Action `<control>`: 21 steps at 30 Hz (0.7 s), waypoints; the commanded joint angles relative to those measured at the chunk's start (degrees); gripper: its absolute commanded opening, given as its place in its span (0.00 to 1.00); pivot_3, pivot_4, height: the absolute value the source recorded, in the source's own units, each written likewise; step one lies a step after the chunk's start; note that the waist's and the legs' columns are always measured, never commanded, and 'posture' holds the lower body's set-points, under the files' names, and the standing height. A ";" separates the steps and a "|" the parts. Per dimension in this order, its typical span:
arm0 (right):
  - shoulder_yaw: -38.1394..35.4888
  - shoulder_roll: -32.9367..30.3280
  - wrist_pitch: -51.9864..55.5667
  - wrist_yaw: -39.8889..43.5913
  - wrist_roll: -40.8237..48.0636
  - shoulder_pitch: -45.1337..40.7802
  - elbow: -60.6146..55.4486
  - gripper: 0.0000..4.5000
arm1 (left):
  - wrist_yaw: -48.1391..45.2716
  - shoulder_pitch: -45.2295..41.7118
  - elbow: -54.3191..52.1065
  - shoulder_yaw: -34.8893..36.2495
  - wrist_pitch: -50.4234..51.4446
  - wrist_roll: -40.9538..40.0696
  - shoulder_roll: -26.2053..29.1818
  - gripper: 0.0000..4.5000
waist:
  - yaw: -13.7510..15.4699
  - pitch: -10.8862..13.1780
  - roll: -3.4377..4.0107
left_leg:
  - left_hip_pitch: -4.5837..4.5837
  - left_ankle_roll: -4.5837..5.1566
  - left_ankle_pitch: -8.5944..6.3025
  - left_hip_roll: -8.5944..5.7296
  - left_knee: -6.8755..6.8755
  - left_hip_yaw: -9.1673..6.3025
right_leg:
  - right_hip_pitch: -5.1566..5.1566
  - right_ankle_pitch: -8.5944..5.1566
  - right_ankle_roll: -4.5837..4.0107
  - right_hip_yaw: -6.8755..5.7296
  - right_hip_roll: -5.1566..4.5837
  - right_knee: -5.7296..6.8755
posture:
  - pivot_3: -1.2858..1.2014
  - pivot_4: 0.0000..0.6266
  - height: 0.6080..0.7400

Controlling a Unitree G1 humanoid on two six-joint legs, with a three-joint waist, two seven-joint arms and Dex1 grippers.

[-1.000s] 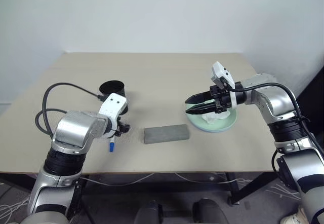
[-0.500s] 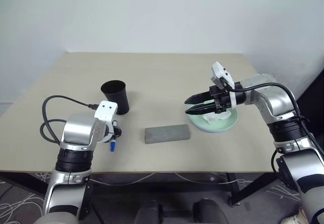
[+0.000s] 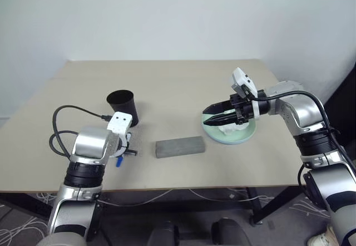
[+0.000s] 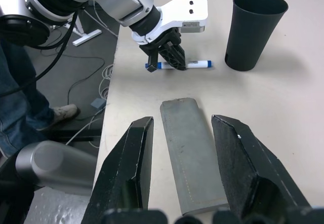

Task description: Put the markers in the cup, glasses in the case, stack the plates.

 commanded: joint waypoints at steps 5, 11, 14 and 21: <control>-1.37 0.07 -0.87 -0.19 0.25 -2.44 -0.35 0.44 | -23.31 0.12 -17.67 -5.20 -22.43 -9.79 8.24 0.02 | 0.10 0.03 -0.05 | -0.13 -0.10 -0.05 -0.03 -0.07 0.10 | -0.06 0.01 -0.03 0.02 -0.06 -0.22 | 0.52 0.00 0.71; -1.45 0.39 -0.88 -0.40 0.37 -2.46 -0.24 0.44 | -22.05 -3.46 -7.58 1.94 -47.23 -6.62 2.90 0.02 | 0.10 0.03 -0.05 | -0.13 0.14 0.09 -0.04 -0.54 0.11 | -0.04 0.17 -0.09 0.01 0.02 -0.68 | 0.52 0.00 0.71; -1.51 0.50 -0.88 -0.55 0.44 -2.50 -0.20 0.44 | -12.66 -7.62 2.76 4.71 -60.53 -1.04 -1.12 0.02 | 0.10 0.03 -0.06 | -0.12 0.19 0.13 -0.03 -0.53 0.08 | 0.00 0.19 -0.07 0.01 0.09 -0.68 | 0.52 0.00 0.71; -1.61 0.62 -0.76 -0.78 0.58 -2.51 -0.20 0.44 | -0.71 -12.80 21.91 8.41 -81.89 6.36 -5.05 0.02 | 0.10 0.02 -0.07 | -0.09 0.21 0.13 -0.03 -0.49 0.15 | 0.09 0.29 0.04 0.02 0.06 -0.75 | 0.52 0.00 0.71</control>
